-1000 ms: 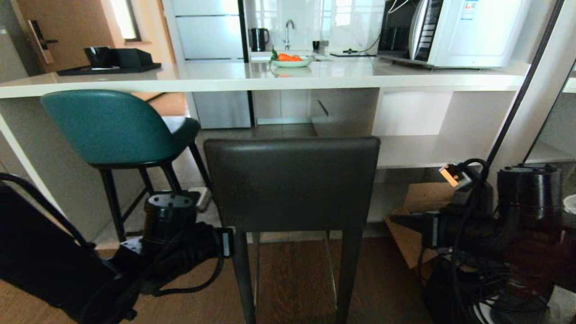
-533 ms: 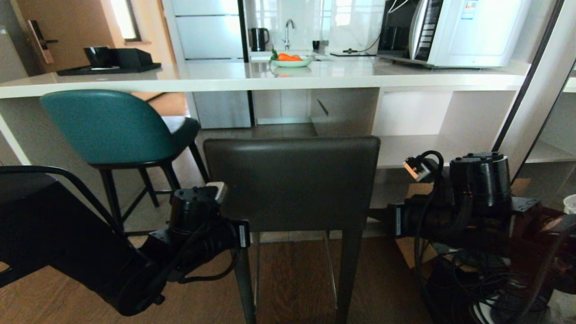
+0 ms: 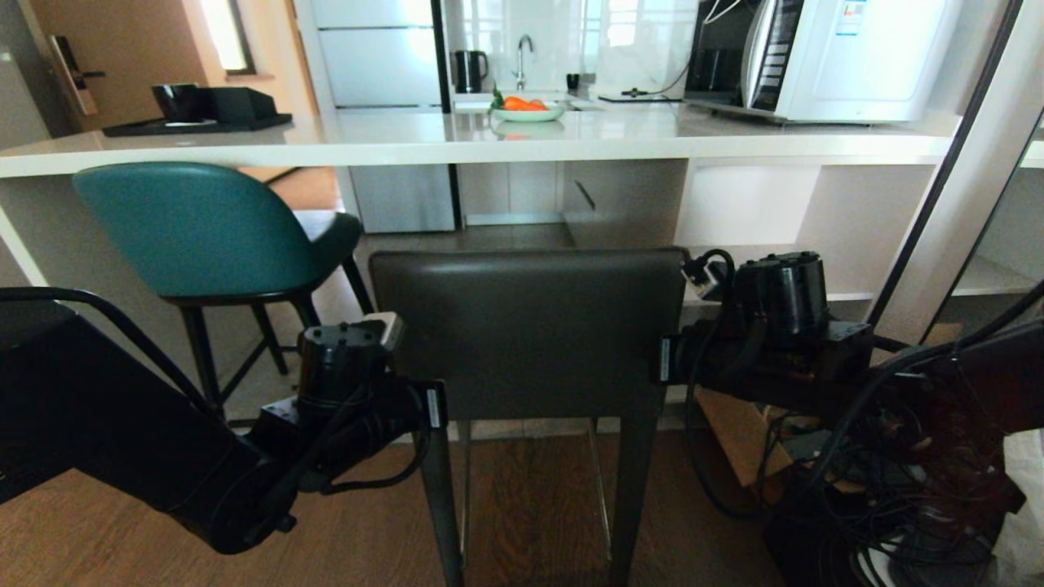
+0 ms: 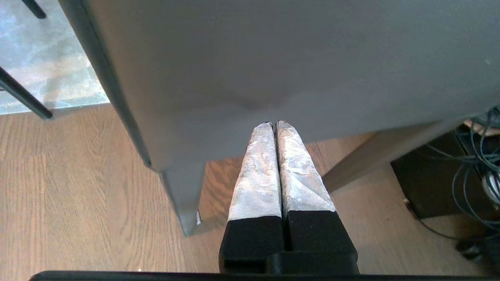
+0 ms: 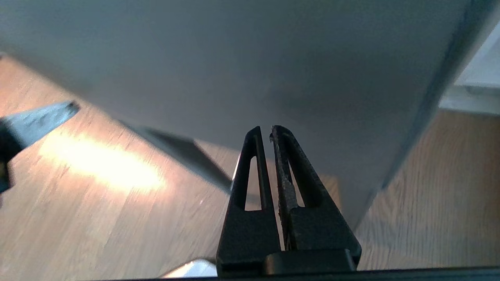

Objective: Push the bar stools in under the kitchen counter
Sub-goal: Push the gray chair back under the dining table

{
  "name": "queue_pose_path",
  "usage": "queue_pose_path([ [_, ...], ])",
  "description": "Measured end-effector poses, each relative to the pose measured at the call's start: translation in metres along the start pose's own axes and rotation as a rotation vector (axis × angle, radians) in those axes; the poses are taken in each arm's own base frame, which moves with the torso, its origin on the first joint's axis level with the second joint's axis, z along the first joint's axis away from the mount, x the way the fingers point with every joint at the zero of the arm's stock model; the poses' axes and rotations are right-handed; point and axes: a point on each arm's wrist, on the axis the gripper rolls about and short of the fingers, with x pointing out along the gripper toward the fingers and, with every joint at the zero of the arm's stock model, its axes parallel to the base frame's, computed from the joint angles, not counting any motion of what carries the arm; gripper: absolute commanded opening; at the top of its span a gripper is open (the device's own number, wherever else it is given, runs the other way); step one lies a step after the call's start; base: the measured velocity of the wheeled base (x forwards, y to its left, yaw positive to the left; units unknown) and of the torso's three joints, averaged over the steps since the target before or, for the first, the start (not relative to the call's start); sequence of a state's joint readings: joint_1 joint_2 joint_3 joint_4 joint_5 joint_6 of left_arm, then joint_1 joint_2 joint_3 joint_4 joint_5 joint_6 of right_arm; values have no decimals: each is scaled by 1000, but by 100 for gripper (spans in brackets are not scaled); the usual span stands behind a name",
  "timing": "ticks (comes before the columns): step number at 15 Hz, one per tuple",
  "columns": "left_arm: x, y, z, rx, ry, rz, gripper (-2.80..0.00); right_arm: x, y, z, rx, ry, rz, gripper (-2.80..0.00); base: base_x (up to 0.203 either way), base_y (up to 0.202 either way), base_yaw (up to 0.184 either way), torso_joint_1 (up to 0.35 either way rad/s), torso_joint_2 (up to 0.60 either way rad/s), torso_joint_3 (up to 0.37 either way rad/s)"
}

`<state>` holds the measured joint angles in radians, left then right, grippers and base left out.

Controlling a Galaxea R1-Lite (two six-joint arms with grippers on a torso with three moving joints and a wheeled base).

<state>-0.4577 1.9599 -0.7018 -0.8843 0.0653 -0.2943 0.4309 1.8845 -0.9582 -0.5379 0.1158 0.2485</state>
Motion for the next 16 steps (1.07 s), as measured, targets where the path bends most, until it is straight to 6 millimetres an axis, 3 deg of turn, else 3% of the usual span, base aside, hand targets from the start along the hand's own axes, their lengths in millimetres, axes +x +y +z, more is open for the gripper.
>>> queue_pose_path([
  [5,2,2,0,-3,1,6,-280,32,-6,20,0,-60,-46,-280,0,0,0,0,0,0],
  [9,13,5,3,-8,-7,17,-280,44,-9,18,1,-54,-60,-280,0,0,0,0,0,0],
  [13,17,8,3,-11,14,33,-280,39,-12,3,5,1,-71,-280,0,0,0,0,0,0],
  [16,-1,7,0,-7,27,23,-280,19,-20,-17,15,81,-86,-280,0,0,0,0,0,0],
])
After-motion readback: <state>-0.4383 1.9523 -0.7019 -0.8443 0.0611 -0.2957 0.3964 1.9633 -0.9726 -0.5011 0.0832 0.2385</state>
